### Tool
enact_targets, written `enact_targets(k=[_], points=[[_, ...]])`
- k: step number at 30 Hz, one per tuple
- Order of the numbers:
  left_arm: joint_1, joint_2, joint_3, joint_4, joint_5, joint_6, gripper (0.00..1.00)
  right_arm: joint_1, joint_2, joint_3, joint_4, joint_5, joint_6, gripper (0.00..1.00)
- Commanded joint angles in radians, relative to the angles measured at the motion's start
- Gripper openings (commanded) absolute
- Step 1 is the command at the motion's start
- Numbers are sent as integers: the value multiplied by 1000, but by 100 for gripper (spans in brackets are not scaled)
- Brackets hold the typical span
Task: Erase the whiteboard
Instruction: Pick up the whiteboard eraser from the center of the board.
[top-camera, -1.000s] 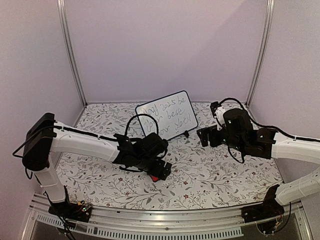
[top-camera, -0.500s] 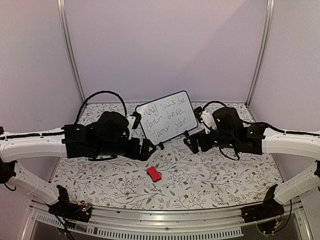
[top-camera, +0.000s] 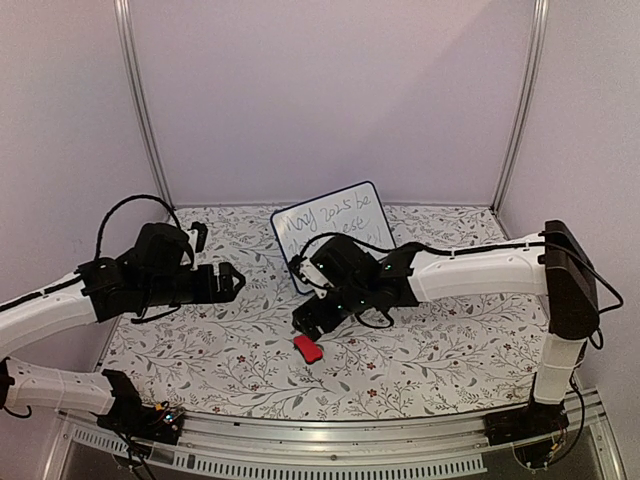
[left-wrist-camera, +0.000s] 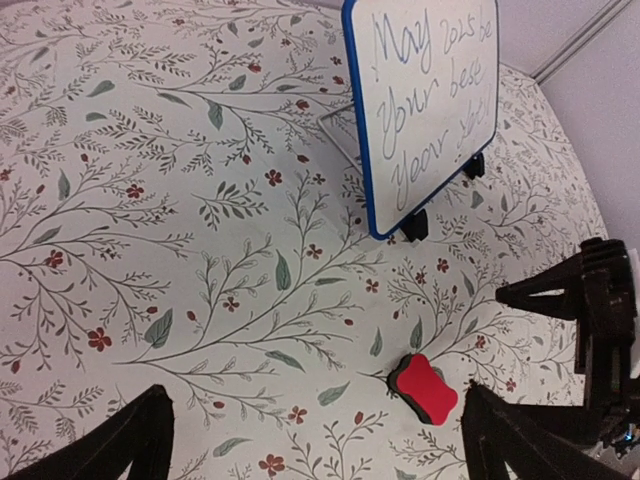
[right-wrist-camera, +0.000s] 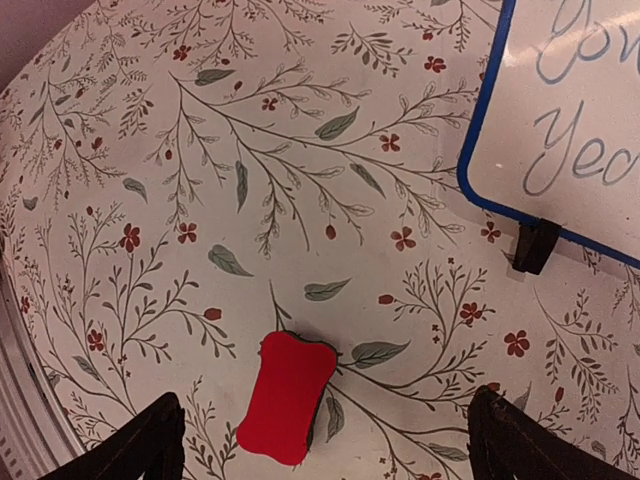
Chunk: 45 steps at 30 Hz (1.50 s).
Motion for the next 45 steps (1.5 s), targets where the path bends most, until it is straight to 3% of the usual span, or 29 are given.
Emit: enact_targets(k=[1, 17, 26, 36, 45], points=[[27, -35, -22, 2, 17, -10, 100, 21, 72, 47, -110, -8, 25, 96], [41, -20, -35, 28, 22, -7, 100, 72, 185, 109, -149, -15, 83, 78], [42, -49, -39, 29, 14, -8, 100, 79, 243, 179, -195, 48, 102, 75], [42, -62, -57, 54, 17, -6, 100, 80, 283, 231, -242, 50, 114, 60], [43, -59, -64, 73, 18, -2, 100, 92, 297, 243, -254, 57, 124, 53]])
